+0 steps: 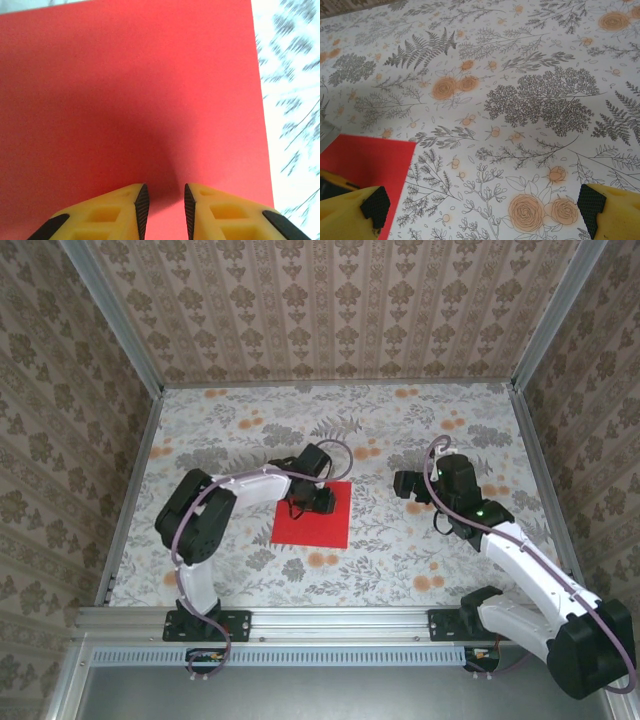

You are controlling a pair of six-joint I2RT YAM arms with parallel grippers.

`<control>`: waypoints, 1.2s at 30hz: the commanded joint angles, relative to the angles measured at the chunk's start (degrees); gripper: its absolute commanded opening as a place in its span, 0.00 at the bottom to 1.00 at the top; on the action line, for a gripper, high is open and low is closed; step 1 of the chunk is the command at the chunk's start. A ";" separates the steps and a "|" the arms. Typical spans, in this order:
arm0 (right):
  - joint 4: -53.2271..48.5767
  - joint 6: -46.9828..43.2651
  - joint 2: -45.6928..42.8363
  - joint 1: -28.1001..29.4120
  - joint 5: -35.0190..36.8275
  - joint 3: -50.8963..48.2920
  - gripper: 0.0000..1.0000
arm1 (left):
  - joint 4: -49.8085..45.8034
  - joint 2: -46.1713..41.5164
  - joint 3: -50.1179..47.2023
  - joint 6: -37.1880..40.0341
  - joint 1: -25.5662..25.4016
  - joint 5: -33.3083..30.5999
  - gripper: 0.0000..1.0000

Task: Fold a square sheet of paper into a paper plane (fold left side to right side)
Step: Move the square sheet of paper to the center of the table, then pick up the square sheet of paper from the center of the table.

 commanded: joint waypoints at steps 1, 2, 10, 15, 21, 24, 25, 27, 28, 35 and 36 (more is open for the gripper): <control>-1.00 1.10 0.95 0.34 0.70 2.01 1.00 | 0.30 5.02 4.04 0.40 -0.61 3.62 0.29; -0.87 1.41 1.33 0.40 0.62 2.08 1.00 | 0.46 6.14 5.43 0.44 -0.59 4.27 0.29; -2.77 4.17 9.17 1.45 -1.09 5.93 1.00 | -0.23 2.78 8.25 1.77 0.99 5.86 0.40; -2.16 4.16 17.91 4.23 -1.72 11.21 1.00 | 1.35 -8.97 -1.49 -1.26 7.32 7.43 0.50; -2.00 4.79 31.65 7.34 -0.96 19.59 1.00 | 4.82 -16.37 -12.55 -4.56 14.26 16.28 0.48; -2.31 4.64 36.90 8.66 -0.63 23.59 1.00 | 6.04 -16.38 -14.89 -5.38 15.22 17.77 0.46; -2.67 4.72 38.76 8.95 -0.53 25.02 1.00 | 6.63 -15.94 -15.29 -5.66 15.36 18.22 0.45; -3.22 4.82 41.94 9.26 -0.51 27.32 1.00 | 7.24 -14.91 -15.47 -6.03 15.37 18.85 0.44; -3.55 4.93 43.58 9.36 -0.45 28.44 1.00 | 7.42 -14.35 -15.40 -6.21 15.32 19.01 0.44; -5.37 5.13 52.18 10.46 -1.31 34.49 1.00 | 6.94 -10.22 -14.69 -7.22 14.93 18.45 0.42; -5.65 5.33 52.99 10.59 -1.39 35.06 1.00 | 6.80 -9.85 -14.60 -7.21 14.72 18.20 0.42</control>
